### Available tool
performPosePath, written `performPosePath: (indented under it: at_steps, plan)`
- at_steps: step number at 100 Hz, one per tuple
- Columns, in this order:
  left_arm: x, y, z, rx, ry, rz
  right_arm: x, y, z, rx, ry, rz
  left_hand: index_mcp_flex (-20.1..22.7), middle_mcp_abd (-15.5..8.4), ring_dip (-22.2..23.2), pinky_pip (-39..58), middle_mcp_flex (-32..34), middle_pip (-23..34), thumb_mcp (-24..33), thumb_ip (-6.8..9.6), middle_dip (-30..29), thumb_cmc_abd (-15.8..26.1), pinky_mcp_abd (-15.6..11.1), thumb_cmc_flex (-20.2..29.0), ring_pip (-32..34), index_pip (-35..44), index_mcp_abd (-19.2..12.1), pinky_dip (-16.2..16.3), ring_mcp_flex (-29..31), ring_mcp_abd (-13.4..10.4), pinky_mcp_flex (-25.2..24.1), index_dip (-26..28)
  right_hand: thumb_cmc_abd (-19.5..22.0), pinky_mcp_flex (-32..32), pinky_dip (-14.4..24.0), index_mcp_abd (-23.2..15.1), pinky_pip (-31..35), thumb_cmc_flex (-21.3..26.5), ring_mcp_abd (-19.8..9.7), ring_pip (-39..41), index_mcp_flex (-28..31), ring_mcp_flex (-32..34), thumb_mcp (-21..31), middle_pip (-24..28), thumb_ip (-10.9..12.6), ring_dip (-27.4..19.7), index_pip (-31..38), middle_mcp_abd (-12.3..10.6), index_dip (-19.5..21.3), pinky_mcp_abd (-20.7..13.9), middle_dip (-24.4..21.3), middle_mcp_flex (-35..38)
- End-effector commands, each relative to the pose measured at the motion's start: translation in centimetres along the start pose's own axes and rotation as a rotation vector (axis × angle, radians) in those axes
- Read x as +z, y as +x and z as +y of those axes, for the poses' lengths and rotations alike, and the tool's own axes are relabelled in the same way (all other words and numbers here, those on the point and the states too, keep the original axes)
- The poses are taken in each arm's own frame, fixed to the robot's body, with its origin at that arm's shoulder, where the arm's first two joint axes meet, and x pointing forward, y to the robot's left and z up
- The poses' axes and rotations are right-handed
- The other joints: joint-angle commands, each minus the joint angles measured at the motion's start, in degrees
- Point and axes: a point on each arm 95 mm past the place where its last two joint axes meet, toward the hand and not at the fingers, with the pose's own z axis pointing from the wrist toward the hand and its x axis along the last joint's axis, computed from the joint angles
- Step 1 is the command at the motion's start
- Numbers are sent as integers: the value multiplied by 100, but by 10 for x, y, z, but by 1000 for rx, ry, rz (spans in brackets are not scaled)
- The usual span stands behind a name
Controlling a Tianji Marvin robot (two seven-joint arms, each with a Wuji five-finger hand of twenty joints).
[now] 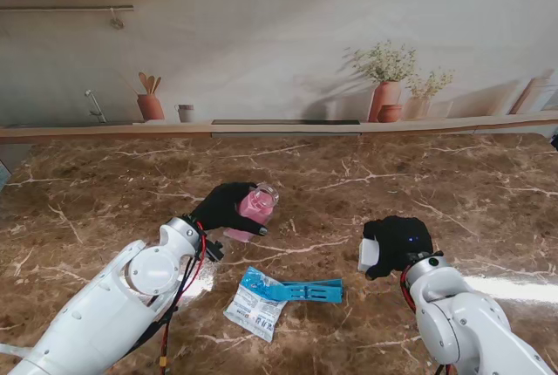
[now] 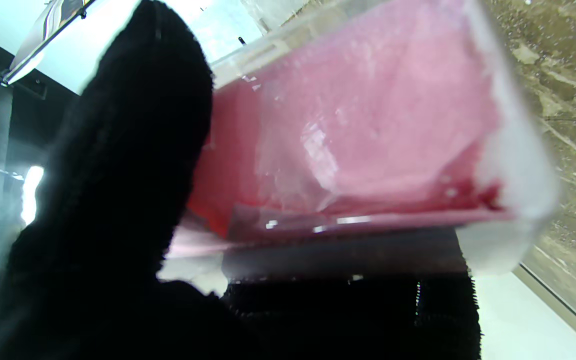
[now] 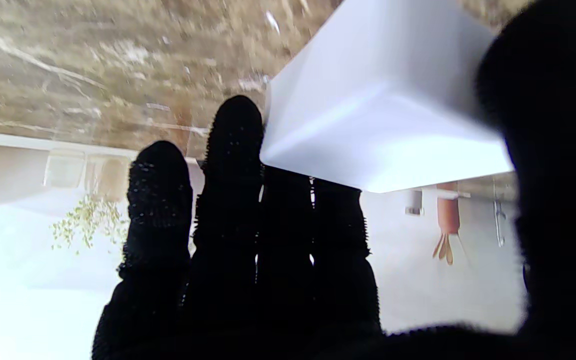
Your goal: Fill the seasoning bottle
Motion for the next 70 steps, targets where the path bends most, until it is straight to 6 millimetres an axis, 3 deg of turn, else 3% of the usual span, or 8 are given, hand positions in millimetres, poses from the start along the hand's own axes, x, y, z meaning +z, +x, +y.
performPosePath:
  at_steps: [1, 26, 28, 32, 70]
  plan:
    - [2, 7, 1, 5, 1, 27, 0, 4, 14, 32, -28, 11, 898, -344, 488, 402, 344, 393, 1317, -78, 216, 2702, -382, 1580, 1505, 1366, -1183, 195, 721, -261, -48, 574, 640, 92, -87, -968, 242, 1066, -224, 198, 355, 331, 1011, 606, 224, 118, 1183, -543, 196, 85, 394, 720]
    - [5, 21, 11, 71, -3, 103, 8, 20, 48, 175, -128, 45, 1123, -611, 465, 230, 355, 196, 2027, -64, 308, 2181, -544, 1587, 1243, 1660, -1224, 96, 499, -236, -138, 1298, 763, 38, -105, -835, 211, 1007, -176, 78, 291, 260, 995, 428, 255, 71, 1058, -458, 92, 111, 238, 625]
    - [5, 22, 11, 79, -5, 109, 9, 21, 51, 190, -133, 49, 1171, -642, 525, 219, 348, 196, 2090, -64, 303, 2145, -560, 1572, 1238, 1667, -1237, 86, 527, -388, -146, 1335, 774, 35, -107, -817, 208, 1007, -175, 70, 284, 253, 999, 410, 261, 69, 1041, -450, 80, 111, 218, 617]
    - [5, 24, 11, 92, -10, 121, 10, 25, 55, 221, -147, 56, 1224, -688, 700, 195, 343, 215, 2181, -82, 293, 2110, -577, 1535, 1070, 1662, -1243, 59, 564, -443, -154, 1410, 798, 31, -109, -792, 206, 1023, -162, 57, 295, 256, 998, 386, 273, 66, 1026, -430, 61, 111, 176, 634]
    - [5, 36, 21, 179, -5, 193, 16, 50, 79, 419, -199, 153, 1273, -781, 778, 221, 394, 280, 2204, -103, 311, 2109, -646, 1500, 956, 1738, -1319, 51, 604, -452, -133, 1519, 887, 15, -113, -734, 212, 1042, -111, 37, 268, 234, 926, 377, 295, 80, 1082, -374, -4, 144, 143, 617]
